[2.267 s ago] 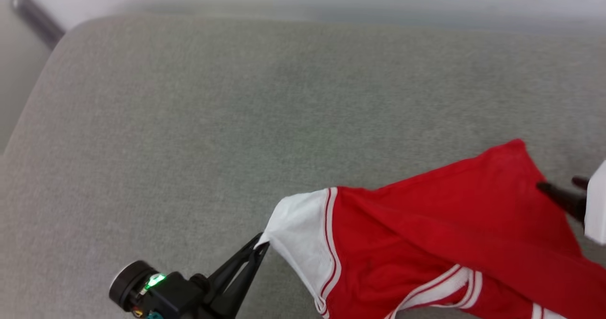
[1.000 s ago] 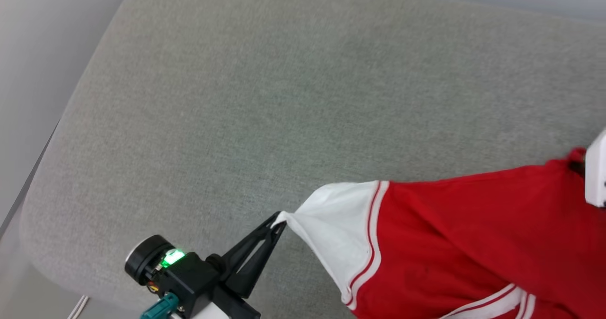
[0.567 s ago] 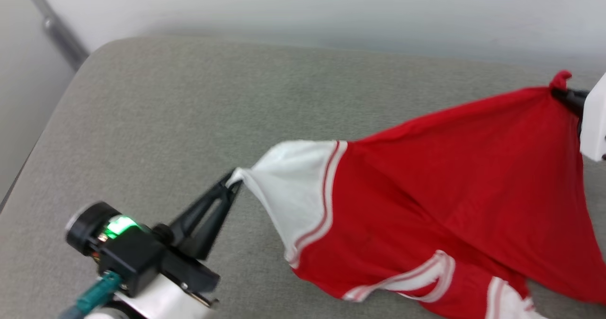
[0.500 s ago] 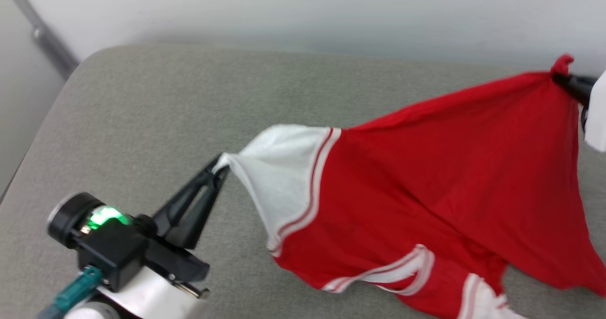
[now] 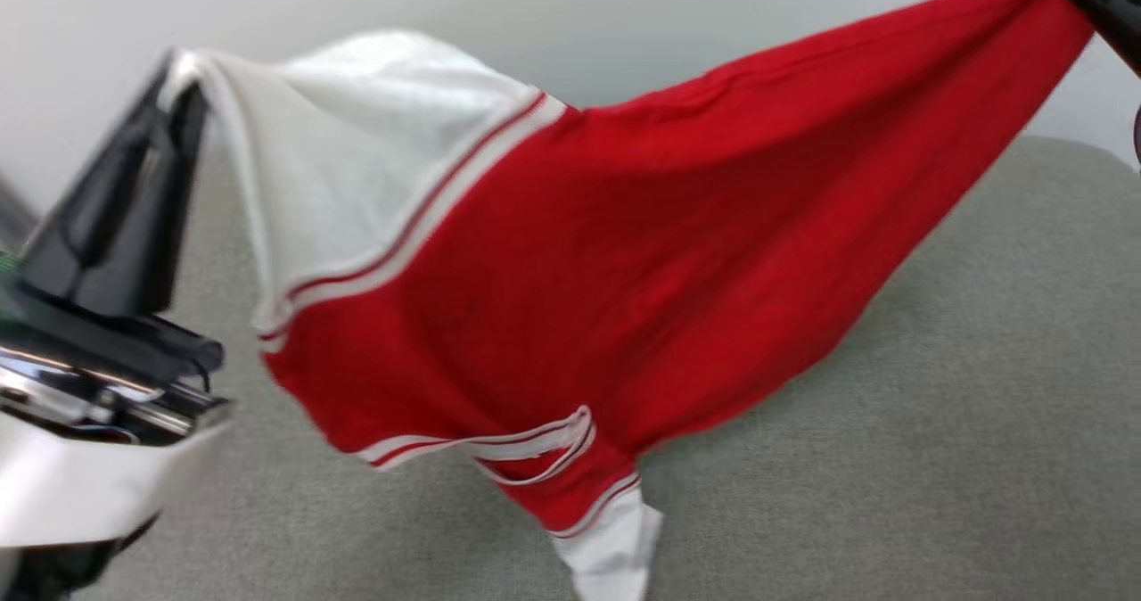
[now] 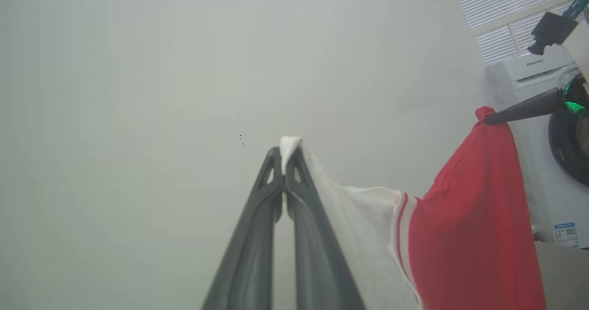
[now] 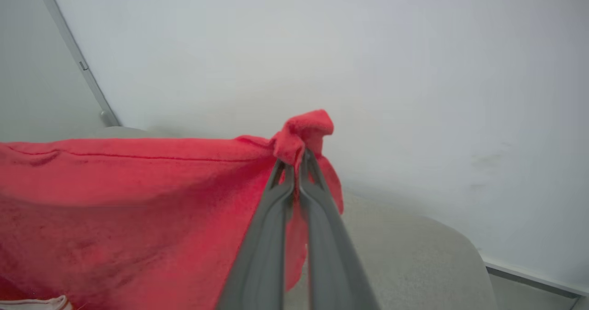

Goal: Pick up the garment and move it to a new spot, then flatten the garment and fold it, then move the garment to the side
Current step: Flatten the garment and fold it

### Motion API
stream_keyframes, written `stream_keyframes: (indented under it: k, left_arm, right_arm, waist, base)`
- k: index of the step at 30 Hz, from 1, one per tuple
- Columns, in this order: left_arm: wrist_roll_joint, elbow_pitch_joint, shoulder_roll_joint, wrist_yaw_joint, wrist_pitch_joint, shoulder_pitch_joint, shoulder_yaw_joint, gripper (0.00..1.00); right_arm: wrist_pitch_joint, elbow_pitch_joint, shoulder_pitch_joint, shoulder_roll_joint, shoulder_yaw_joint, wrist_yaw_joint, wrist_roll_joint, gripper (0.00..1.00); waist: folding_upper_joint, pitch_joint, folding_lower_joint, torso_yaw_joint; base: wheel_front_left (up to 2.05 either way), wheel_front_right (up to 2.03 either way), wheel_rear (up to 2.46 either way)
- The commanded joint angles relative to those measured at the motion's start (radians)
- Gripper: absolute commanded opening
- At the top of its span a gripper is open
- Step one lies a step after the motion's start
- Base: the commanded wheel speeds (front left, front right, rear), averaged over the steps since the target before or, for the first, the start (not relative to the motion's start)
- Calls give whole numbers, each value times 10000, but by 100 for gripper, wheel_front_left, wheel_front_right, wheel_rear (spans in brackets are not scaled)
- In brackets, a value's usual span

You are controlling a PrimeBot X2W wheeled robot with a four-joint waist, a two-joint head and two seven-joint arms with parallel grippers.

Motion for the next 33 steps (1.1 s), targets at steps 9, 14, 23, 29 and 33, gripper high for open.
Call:
stream_keyframes:
  k: [9, 14, 23, 29, 33]
  left_arm:
    - [-504, -401, 847, 18, 408, -835, 1326, 0]
    - [-769, -311, 1143, -56, 696, -1281, 1693, 0]
    - [-1324, 566, 1535, -589, 931, -2816, 2039, 0]
    - [-1555, 1857, 1627, -1364, 934, -5305, 1841, 0]
    - [-1342, 3122, 1320, -1853, 787, -7589, 1393, 0]
  right_arm:
    - [-553, -1069, -48, 485, -37, -4, -63, 0]
    - [-614, -1634, -234, 667, -147, -4, -231, 0]
    - [-598, -1856, -845, 1093, -547, -4, -467, 0]
    - [-1382, -1532, -2204, 794, -349, -4, -911, 0]
    - [-2110, -728, -3435, 371, 133, -5, -1459, 0]
  waist:
    - [-1, -148, 0, -725]
    - [-1, 49, 0, -934]
    - [-1, 1404, 0, -1116]
    - [-1, 3137, 0, -1032]
    - [-1, 4149, 0, -936]
  base:
    - [0, 0, 0]
    - [0, 0, 0]
    - [0, 0, 0]
    - [0, 0, 0]
    - [0, 0, 0]
